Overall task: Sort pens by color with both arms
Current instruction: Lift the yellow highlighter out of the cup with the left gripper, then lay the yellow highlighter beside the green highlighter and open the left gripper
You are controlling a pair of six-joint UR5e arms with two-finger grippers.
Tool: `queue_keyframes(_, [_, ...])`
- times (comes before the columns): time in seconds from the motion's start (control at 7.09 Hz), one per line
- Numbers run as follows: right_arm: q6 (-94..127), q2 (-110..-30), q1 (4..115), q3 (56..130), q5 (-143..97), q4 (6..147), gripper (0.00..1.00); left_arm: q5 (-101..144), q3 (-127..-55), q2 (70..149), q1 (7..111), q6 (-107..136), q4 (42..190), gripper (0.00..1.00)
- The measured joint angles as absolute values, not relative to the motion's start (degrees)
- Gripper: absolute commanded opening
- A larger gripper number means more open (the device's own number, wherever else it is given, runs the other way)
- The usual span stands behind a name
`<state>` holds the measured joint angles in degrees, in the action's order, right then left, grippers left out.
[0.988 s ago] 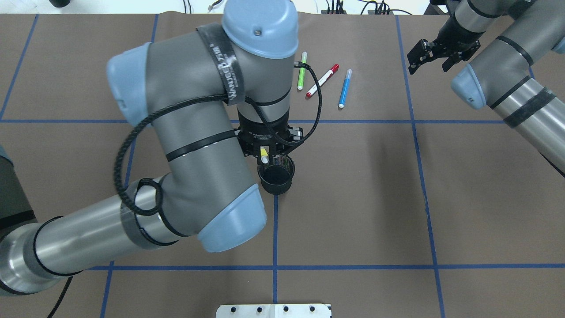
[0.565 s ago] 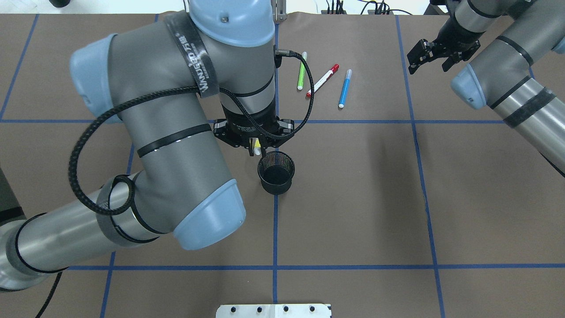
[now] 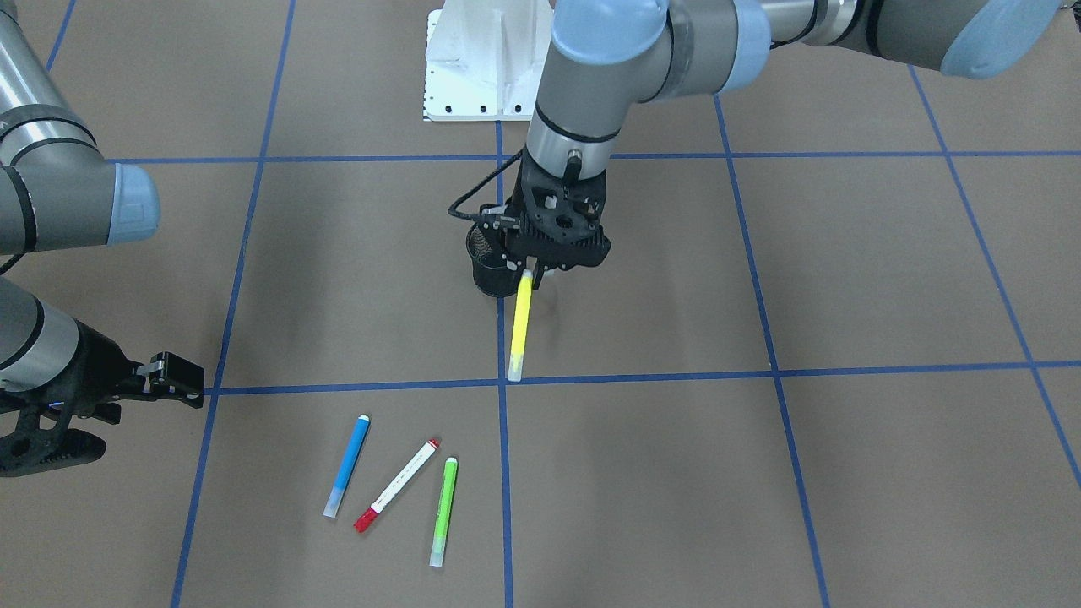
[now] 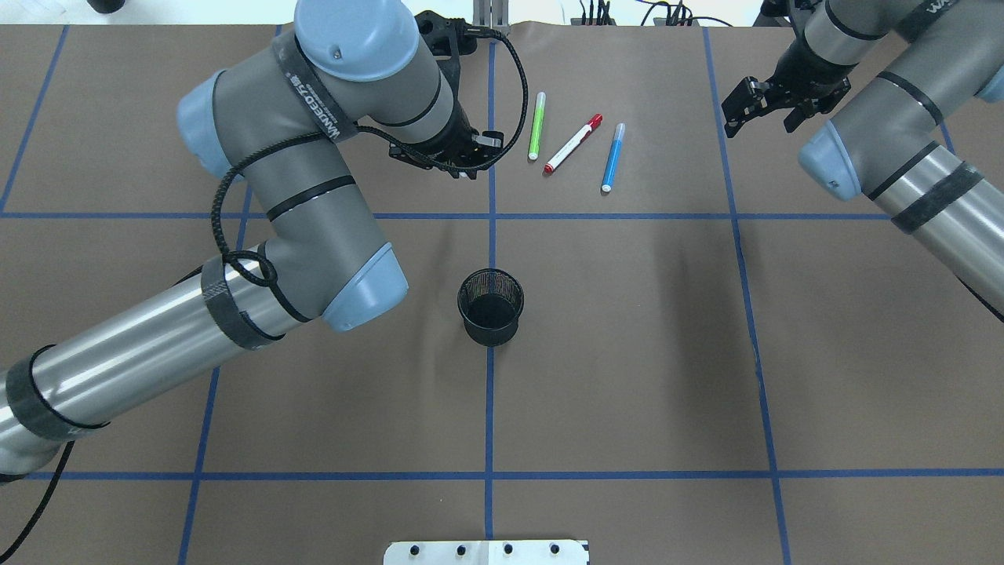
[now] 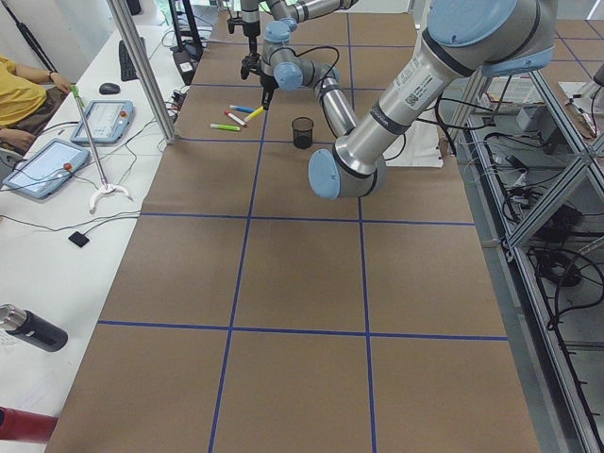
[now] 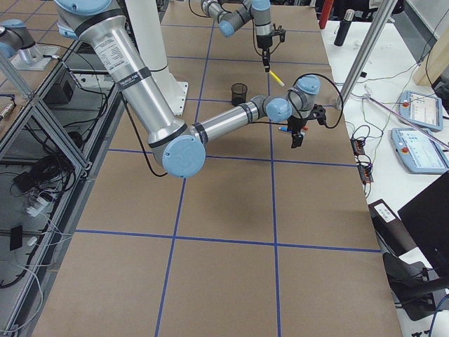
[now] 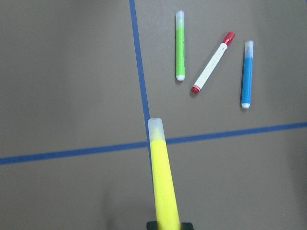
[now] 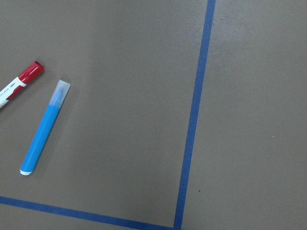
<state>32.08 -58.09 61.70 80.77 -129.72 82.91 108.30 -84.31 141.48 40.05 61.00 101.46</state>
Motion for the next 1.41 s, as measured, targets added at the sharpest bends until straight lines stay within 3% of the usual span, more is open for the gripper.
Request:
queue_keyframes(0.28, [32.1, -58.1, 61.4, 80.7, -129.7, 82.8, 0.99, 102.8, -65.2, 146.1, 39.9, 61.1, 118.9, 0.0])
queue_keyframes(0.56, [32.1, -58.0, 61.2, 80.7, -129.6, 82.7, 0.99, 99.8, -53.1, 150.6, 39.8, 61.1, 128.0, 0.0])
queue_keyframes(0.71, [32.2, -58.0, 61.0, 80.7, -129.6, 82.7, 0.99, 98.5, -46.7, 153.0, 39.8, 61.1, 133.0, 0.32])
queue_keyframes(0.85, [32.3, -58.0, 60.9, 80.7, -129.6, 82.6, 0.99, 97.8, -42.3, 154.6, 39.7, 61.2, 136.5, 0.99])
queue_keyframes(1.41, [32.3, -58.0, 60.7, 80.7, -129.5, 82.6, 0.99, 97.2, -40.7, 155.4, 39.2, 61.1, 138.5, 1.0])
